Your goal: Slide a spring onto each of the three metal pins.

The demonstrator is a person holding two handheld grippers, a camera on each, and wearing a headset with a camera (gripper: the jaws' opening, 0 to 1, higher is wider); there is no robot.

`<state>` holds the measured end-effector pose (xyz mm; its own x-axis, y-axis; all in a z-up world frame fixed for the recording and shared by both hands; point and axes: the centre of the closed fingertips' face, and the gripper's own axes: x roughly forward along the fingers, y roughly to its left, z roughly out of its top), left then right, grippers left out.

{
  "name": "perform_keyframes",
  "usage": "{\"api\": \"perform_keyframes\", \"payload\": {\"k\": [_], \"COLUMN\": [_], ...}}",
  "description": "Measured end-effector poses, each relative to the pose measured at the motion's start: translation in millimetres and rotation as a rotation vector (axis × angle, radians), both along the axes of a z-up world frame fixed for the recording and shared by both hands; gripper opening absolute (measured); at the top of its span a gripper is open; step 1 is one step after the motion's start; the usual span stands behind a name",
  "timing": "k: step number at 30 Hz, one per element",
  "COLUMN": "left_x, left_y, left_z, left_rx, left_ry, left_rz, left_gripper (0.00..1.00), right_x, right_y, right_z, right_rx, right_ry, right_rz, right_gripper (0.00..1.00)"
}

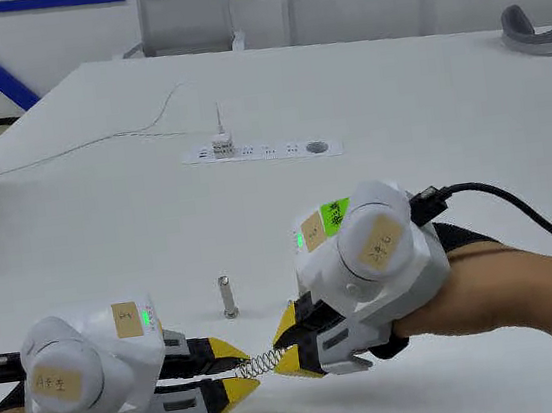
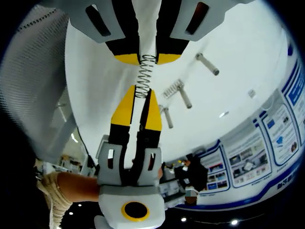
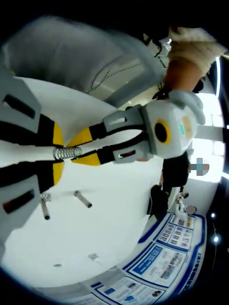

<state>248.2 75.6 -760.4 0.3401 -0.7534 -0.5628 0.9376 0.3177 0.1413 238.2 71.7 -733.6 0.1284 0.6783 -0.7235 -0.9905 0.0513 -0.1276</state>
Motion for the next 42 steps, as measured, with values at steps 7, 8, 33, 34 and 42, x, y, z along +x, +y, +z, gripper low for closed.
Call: {"api": "perform_keyframes", "payload": {"k": [7,8,33,34,42], "left_x": [0.9,0.6,1.9,1.8,2.5], "left_y": [-3.0,-3.6,-9.3,-9.5,-10.2], "left_z": [3.1,3.7,11.0,11.2,13.8], "left_rx": [-0.030,-0.036,-0.133,-0.134,-0.140], "left_ry": [0.012,0.015,0.078,0.079,0.074], "left_rz": [0.020,0.022,0.074,0.073,0.074], "left_gripper": [0.11,0.11,0.10,0.10,0.10], "right_x": [1.2,1.1,4.2,4.7,4.2], "right_y": [10.5,11.6,23.0,22.9,24.1], "right_z": [17.0,18.3,28.1,28.4,28.1], "right_rx": [0.067,0.073,0.157,0.161,0.170], "right_ry": [-0.017,-0.016,-0.022,-0.021,-0.003], "right_rz": [-0.006,-0.007,-0.043,-0.047,-0.056], "right_gripper": [0.12,0.12,0.15,0.14,0.12]}}
